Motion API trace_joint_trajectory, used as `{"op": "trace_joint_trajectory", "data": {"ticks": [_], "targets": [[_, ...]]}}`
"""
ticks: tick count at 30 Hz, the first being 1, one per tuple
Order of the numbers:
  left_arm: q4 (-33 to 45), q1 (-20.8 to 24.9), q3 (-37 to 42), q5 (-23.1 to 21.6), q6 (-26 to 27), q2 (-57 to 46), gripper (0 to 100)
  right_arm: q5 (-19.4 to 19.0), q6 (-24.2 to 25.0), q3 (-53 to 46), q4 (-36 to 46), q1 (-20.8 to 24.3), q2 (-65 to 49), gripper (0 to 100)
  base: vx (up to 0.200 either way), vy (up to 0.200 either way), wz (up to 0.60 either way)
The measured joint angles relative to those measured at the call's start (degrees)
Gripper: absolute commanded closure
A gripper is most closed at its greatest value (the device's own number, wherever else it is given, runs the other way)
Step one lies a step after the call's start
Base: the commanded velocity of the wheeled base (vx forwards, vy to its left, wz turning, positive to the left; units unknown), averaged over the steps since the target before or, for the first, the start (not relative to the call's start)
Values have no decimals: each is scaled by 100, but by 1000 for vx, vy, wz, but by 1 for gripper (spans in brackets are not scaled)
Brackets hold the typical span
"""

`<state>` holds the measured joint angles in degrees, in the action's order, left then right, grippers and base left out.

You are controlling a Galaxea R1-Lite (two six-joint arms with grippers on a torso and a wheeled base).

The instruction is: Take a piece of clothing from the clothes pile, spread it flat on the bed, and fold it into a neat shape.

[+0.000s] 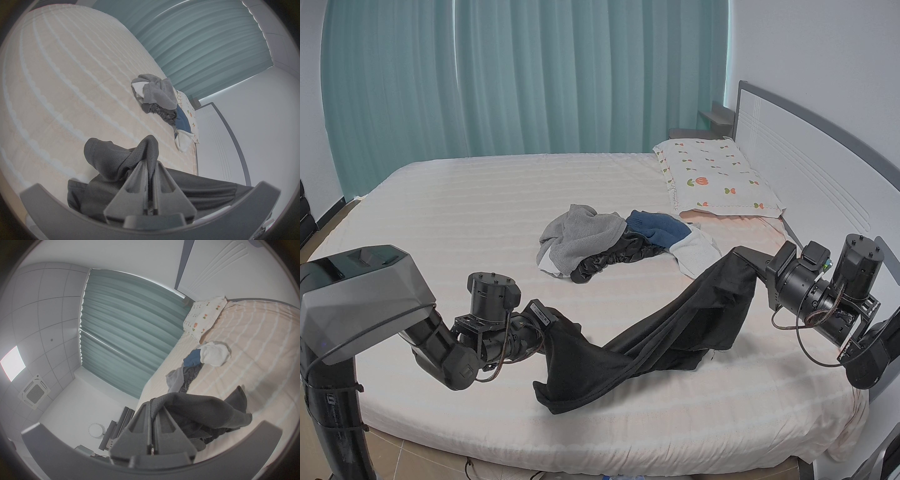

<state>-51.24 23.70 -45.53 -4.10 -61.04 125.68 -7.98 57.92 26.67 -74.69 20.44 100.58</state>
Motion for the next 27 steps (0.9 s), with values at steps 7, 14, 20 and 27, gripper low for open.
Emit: {"op": "trace_joint_trajectory", "data": {"ticks": [7, 14, 20, 27], "targets": [[-44, 22, -173, 13, 6, 400, 100, 11, -9, -44, -397, -44, 211, 100, 0, 0, 0], [-85, 66, -260, 30, 20, 605, 100, 9, -17, -63, -406, -38, 274, 100, 0, 0, 0], [-378, 68, -304, 119, -2, 675, 0, 9, -11, -63, -406, -22, 313, 100, 0, 0, 0], [-923, 13, -369, 586, -9, 783, 0, 11, -9, -66, -413, 0, 405, 100, 0, 0, 0]]}}
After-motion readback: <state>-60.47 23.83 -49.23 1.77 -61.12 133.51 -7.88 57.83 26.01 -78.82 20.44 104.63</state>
